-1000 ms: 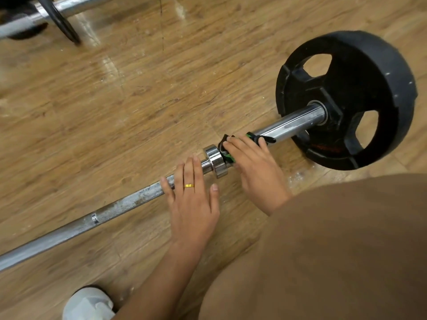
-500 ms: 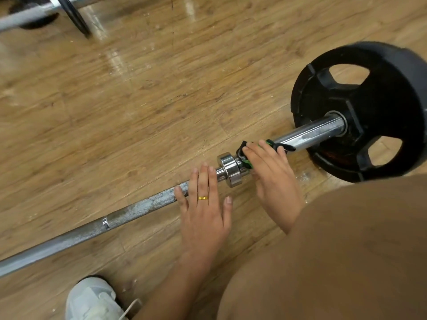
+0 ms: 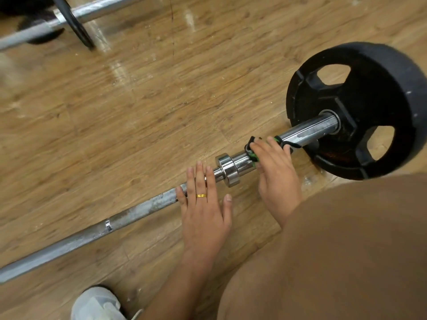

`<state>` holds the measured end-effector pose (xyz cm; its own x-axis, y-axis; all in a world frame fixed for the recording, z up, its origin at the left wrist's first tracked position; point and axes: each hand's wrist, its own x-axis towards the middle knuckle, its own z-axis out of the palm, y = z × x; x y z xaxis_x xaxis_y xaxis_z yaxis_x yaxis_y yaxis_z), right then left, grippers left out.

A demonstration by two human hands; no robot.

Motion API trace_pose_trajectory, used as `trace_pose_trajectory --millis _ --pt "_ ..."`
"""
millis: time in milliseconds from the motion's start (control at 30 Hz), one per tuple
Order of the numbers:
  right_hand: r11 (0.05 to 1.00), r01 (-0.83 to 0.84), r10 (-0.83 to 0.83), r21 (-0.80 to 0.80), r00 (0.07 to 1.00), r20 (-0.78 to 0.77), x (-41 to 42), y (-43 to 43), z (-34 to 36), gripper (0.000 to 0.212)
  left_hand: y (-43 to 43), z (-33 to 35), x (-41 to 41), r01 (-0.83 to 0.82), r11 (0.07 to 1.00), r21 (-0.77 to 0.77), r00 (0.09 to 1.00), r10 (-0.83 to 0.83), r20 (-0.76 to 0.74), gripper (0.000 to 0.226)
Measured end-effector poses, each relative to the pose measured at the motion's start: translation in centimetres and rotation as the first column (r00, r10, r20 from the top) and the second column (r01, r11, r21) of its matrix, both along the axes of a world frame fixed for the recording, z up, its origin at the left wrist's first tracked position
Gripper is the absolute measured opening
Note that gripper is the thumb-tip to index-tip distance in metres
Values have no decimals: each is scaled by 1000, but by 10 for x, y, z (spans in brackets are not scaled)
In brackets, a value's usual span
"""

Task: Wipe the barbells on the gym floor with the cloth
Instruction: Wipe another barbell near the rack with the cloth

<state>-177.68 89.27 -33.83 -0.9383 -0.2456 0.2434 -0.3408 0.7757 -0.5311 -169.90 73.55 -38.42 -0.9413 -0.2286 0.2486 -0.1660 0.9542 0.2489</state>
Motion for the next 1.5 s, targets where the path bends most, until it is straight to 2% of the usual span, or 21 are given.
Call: trace_pose_trajectory --millis 67,133,200,300,367,433,533,633,700,767,833,967,1133,1267,1333,1500 --pt "989 -143 145 40 988 -46 1 -5 -5 53 1 6 1 18 1000 10 999 -18 48 75" --pt "964 -239 251 120 963 -96 -8 -3 -5 48 -2 8 -6 25 999 29 996 -28 80 76" --pt "974 -196 207 112 974 -91 -23 0 -4 47 -8 7 -13 15 1000 9 998 -16 63 72" --pt "999 -43 45 26 997 -55 -31 -12 -3 54 -10 19 -23 -28 997 74 998 24 60 67" --pt "997 -71 73 20 994 -83 -32 -21 -8 55 -4 30 -31 25 989 149 998 -34 57 65" --pt "984 -164 171 74 979 -109 -40 -19 -9 56 2 35 -41 129 979 157 989 -138 45 64" --pt "976 -146 168 162 978 -126 -58 -8 -6 52 1 33 -57 186 979 81 977 -193 92 64" --pt "996 -40 48 78 994 -96 -67 -15 -5 49 -11 32 -67 204 979 22 971 -205 120 63" --pt "993 -84 90 79 992 -83 -69 -24 -6 47 -15 34 -73 210 977 46 966 -214 146 63" --pt "974 -173 187 147 978 -89 -77 -24 -4 48 -17 37 -79 196 978 79 963 -207 173 63" --pt "957 -185 210 223 973 -93 -90 -16 0 48 -19 41 -85 184 980 77 964 -196 182 62" --pt "977 -30 51 211 994 -96 -109 -23 4 45 -29 45 -101 193 981 -31 964 -184 193 66" --pt "941 -171 207 292 974 -94 -120 -30 6 54 -41 50 -122 232 972 -46 944 -214 250 70" --pt "971 -29 58 239 992 -112 -137 -25 3 54 -48 58 -133 246 969 -26 940 -232 250 73" --pt "981 18 4 195 994 -113 -139 -33 1 53 -48 57 -133 263 963 -64 943 -242 228 71" --pt "948 -175 207 267 974 -96 -141 -36 -2 62 -44 46 -138 314 926 -208 934 -262 245 77"
